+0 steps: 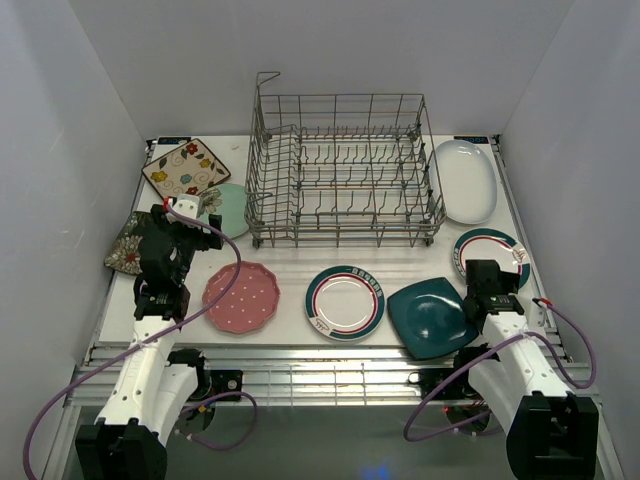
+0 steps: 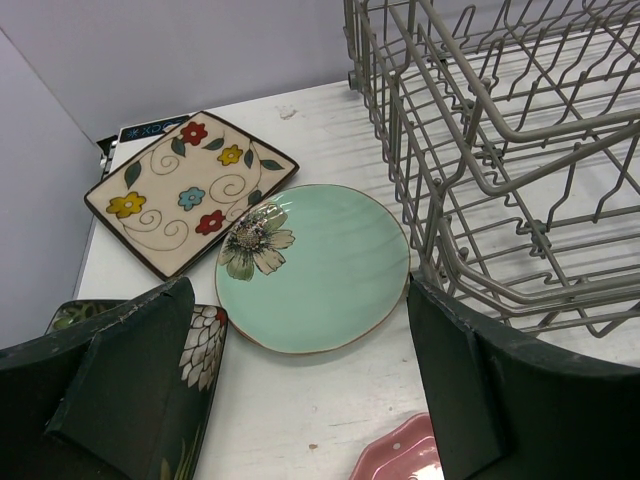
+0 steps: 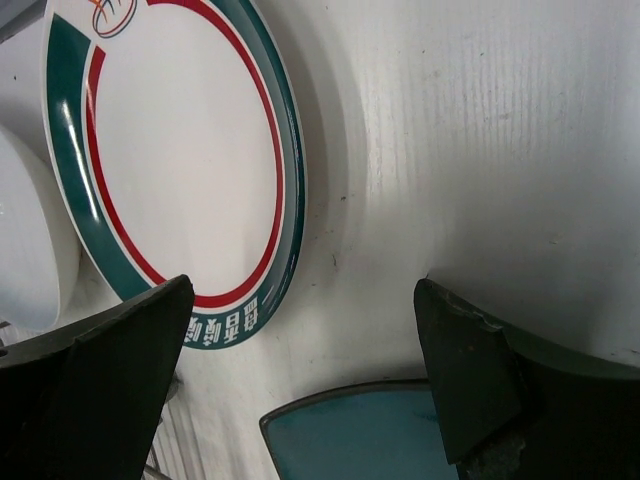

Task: Load the plates into the dish rack
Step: Pick up the plate at the center of the board.

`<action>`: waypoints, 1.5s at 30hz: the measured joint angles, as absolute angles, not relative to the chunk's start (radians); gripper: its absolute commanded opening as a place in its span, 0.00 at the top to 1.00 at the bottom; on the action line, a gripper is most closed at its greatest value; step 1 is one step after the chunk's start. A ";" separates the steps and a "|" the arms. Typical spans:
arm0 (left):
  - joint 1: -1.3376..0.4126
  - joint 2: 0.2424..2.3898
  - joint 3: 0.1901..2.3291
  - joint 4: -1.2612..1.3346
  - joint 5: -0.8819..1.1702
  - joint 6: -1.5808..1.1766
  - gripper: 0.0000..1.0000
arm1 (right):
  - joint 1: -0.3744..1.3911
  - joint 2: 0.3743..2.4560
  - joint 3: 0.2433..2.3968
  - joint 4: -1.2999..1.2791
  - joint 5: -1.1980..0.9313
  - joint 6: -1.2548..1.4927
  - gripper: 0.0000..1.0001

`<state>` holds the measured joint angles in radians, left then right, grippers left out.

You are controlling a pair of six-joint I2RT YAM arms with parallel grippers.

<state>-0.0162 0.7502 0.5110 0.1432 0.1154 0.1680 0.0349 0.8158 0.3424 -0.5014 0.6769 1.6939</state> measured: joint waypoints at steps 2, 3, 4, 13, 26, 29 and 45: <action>-0.016 0.750 0.511 0.143 0.116 0.168 0.02 | 0.023 0.826 0.342 -0.489 0.676 1.693 0.03; -0.016 0.749 0.511 0.143 0.116 0.168 0.02 | 0.015 0.828 0.342 -0.483 0.673 1.692 0.02; -0.016 0.748 0.511 0.143 0.116 0.168 0.02 | 0.002 0.828 0.338 -0.469 0.668 1.689 0.02; -0.016 0.740 0.511 0.143 0.120 0.168 0.02 | -0.062 0.821 0.301 -0.364 0.648 1.649 0.00; -0.016 0.739 0.511 0.144 0.121 0.176 0.02 | -0.130 0.889 0.263 -0.144 0.610 1.585 0.08; -0.016 0.739 0.511 0.144 0.123 0.177 0.02 | -0.131 0.905 0.259 -0.112 0.604 1.579 0.09; -0.016 0.736 0.511 0.144 0.132 0.180 0.02 | -0.138 0.987 0.222 0.073 0.583 1.589 0.17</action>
